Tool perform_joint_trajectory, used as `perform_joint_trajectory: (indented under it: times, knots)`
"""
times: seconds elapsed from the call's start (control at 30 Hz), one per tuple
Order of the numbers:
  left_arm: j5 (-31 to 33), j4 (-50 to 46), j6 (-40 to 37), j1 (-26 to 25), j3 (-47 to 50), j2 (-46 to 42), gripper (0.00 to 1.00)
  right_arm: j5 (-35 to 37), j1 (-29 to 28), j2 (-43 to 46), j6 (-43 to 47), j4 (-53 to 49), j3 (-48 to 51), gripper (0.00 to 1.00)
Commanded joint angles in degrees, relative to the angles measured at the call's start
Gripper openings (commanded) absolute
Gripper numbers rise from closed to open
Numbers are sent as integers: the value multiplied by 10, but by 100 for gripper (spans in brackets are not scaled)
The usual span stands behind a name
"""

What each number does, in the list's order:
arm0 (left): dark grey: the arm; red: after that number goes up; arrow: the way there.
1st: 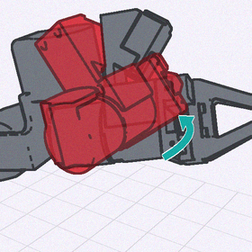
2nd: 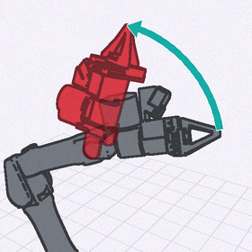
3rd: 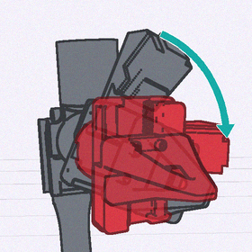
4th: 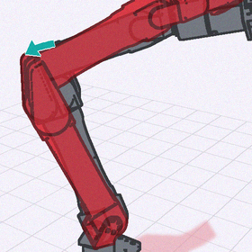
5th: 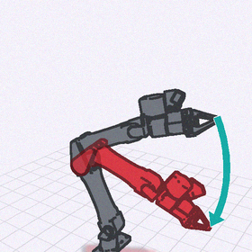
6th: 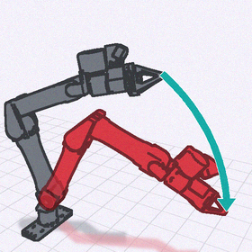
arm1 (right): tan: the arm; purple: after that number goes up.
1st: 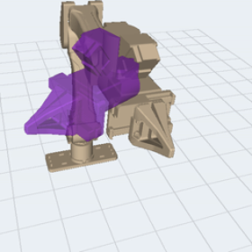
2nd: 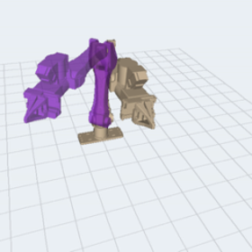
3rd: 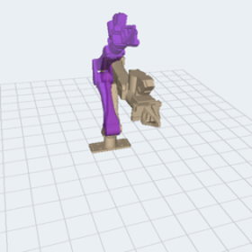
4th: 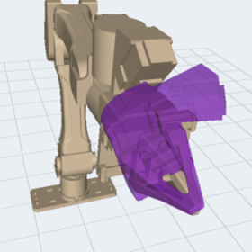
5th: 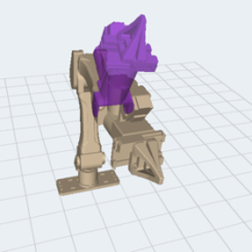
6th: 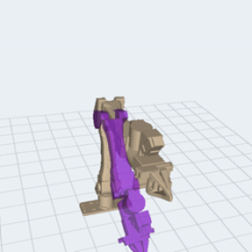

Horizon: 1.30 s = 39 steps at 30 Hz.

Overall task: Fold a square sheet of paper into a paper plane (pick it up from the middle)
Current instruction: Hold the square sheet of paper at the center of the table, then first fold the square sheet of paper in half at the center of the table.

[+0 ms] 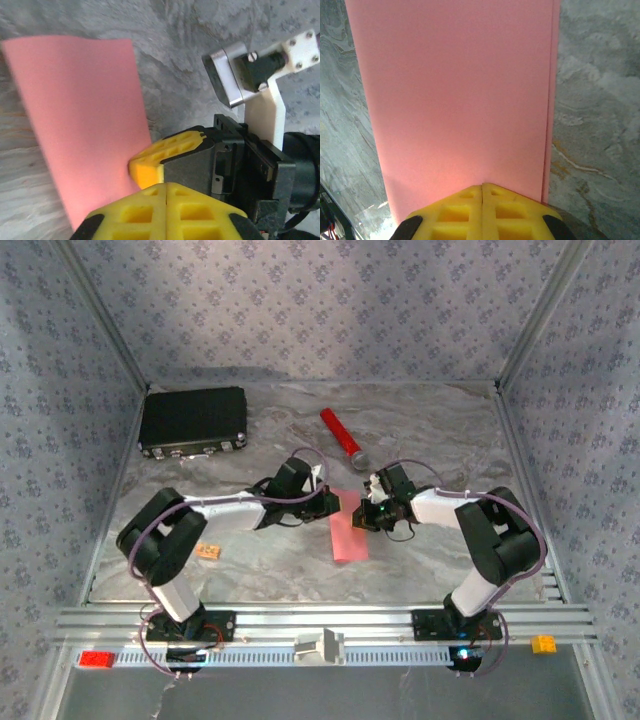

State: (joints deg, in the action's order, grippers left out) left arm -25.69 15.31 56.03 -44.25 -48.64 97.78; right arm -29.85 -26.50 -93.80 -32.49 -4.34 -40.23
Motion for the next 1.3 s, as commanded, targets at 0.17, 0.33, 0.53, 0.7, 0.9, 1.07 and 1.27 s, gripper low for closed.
perform_joint_trajectory:
  times: [0.17, 0.33, 0.53, 0.7, 0.9, 1.07, 1.27]
  knots:
    - [-42, 74, 31, 0, 10, 52, 0, 55, 7, -20, 5, -70, 16, 0]
    - [-37, 53, 17, 0, 13, 57, 0, 57, 8, -19, 3, -70, 16, 0]
    - [-17, 20, -8, 1, 22, 65, 0, 56, 7, -17, 0, -68, 19, 0]
    - [0, 22, -16, 1, 42, 86, 0, 58, 8, -10, -2, -69, 21, 0]
    - [23, 2, -27, 1, 53, 83, 0, 56, 8, -9, -5, -65, 24, 0]
    - [20, -31, -42, 2, 14, 54, 0, 57, 8, -6, -5, -66, 25, 0]
    - [11, -56, -60, 5, -35, 71, 0, 57, 9, -5, -7, -65, 27, 0]
